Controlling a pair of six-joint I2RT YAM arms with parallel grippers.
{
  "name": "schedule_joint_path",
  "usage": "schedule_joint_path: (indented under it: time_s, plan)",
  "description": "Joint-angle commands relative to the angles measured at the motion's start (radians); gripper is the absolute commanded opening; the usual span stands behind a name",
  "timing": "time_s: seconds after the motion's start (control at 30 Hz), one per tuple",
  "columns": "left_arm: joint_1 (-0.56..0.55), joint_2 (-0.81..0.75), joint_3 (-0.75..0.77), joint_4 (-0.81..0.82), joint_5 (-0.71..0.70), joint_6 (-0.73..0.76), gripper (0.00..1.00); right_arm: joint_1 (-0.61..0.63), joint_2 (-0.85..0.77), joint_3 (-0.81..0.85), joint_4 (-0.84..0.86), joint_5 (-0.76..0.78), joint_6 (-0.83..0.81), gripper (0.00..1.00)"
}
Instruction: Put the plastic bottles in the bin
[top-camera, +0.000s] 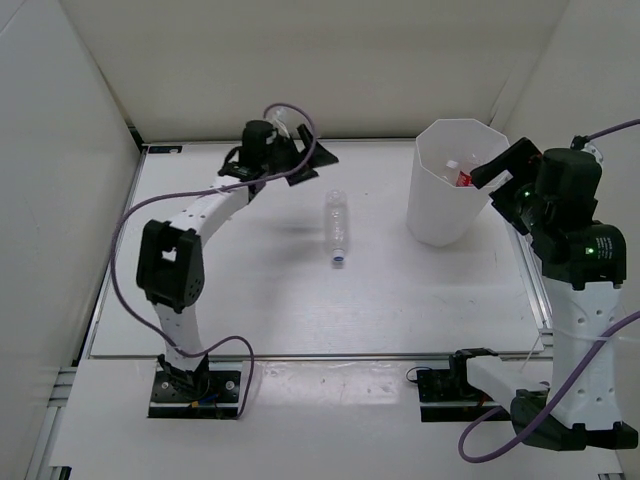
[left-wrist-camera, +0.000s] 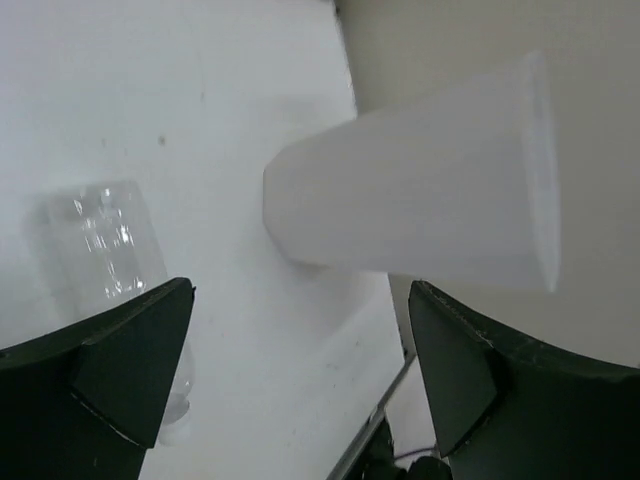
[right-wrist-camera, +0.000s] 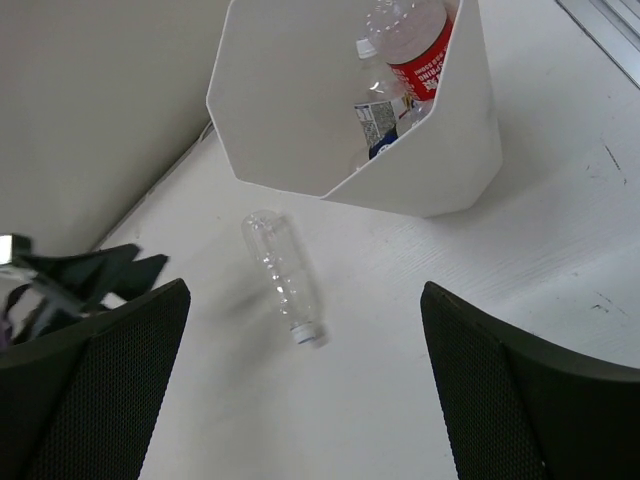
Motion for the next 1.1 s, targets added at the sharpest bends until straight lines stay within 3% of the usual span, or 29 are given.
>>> schedule_joint_path:
  time_s: [0.0,0.23,0.83,1.07]
  plan:
    - [-0.038,0.075,0.002,-0.04,0.043,-0.02,1.0,-0.003,-0.001,-0.003,0.08,-0.014,-0.042,1.0]
    - [-0.058,0.156,0.024,-0.175,-0.08,0.039,1.0,-0.003,0.018,0.006,0.098,-0.024,-0.086,1.0]
    - [-0.198,0.439,0.223,-0.195,-0.017,0.122,1.0,-0.021,0.027,0.006,0.098,0.009,-0.163,1.0]
    - [-0.259,0.574,0.427,-0.274,0.015,0.165,1.0,-0.021,0.018,0.006,0.077,0.038,-0.172,1.0]
